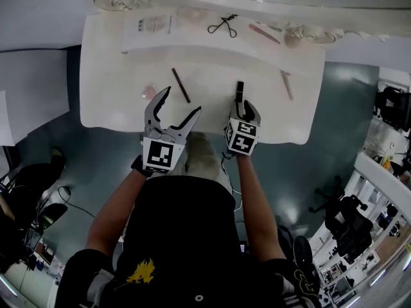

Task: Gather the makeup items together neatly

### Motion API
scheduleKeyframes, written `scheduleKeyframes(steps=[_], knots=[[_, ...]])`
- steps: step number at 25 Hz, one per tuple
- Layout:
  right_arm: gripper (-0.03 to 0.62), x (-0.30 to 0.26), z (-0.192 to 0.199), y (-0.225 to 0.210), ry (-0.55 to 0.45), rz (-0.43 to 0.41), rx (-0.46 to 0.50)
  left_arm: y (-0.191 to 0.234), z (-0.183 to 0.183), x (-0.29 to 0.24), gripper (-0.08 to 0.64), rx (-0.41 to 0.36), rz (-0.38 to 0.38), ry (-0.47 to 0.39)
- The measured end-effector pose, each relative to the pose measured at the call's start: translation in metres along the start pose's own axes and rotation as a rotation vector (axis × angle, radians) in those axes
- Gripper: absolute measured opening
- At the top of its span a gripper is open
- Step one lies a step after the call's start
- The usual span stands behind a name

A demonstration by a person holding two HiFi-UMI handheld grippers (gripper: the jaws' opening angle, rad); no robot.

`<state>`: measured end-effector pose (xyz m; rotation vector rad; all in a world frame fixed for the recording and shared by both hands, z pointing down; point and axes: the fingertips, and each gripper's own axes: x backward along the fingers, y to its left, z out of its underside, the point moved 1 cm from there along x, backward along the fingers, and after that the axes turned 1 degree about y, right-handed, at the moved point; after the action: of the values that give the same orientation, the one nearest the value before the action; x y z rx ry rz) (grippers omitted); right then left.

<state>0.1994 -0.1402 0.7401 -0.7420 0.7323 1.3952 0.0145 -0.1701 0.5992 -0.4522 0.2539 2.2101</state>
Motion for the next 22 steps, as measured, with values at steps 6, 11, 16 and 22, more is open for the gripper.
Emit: scheduleKeyframes(steps=[6, 11, 16, 22], knots=[[0.135, -0.007, 0.002, 0.003, 0.001, 0.007, -0.013, 0.005, 0.014, 0.003, 0.318, 0.019, -0.023, 0.076], [0.106, -0.007, 0.003, 0.002, 0.000, 0.021, -0.023, 0.005, 0.016, 0.006, 0.287, 0.037, -0.035, 0.106], [0.103, -0.003, 0.001, 0.003, -0.013, 0.029, -0.042, 0.005, 0.020, 0.008, 0.276, 0.038, -0.038, 0.116], [0.103, 0.002, -0.003, 0.006, -0.029, 0.039, -0.073, 0.007, 0.020, 0.012, 0.273, 0.038, -0.045, 0.118]])
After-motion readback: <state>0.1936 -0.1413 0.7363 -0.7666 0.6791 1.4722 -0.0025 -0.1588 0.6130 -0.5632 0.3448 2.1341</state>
